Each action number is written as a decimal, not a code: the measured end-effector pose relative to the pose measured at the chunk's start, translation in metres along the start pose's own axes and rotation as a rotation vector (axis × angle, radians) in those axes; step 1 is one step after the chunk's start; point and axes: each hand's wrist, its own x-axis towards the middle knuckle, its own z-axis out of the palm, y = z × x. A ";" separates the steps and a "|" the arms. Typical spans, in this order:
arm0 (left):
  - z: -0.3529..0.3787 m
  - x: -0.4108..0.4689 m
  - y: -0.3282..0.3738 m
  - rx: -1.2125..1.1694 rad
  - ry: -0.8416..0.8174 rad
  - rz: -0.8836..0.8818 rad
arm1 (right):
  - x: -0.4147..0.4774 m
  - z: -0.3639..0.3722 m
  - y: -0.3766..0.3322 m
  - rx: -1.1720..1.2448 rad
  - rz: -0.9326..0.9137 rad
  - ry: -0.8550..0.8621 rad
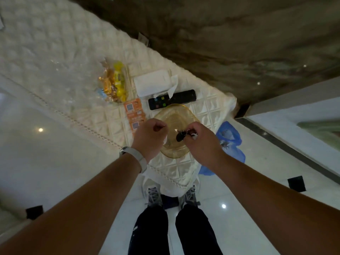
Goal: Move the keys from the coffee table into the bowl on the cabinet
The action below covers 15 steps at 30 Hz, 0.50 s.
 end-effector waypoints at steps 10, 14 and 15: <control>-0.002 -0.003 -0.001 0.186 -0.074 0.080 | -0.004 -0.002 0.007 -0.078 -0.124 -0.040; -0.035 -0.028 0.024 0.302 -0.068 0.244 | -0.026 -0.042 -0.012 -0.262 -0.136 -0.028; -0.046 -0.037 0.034 0.323 -0.065 0.277 | -0.032 -0.052 -0.018 -0.324 -0.128 -0.027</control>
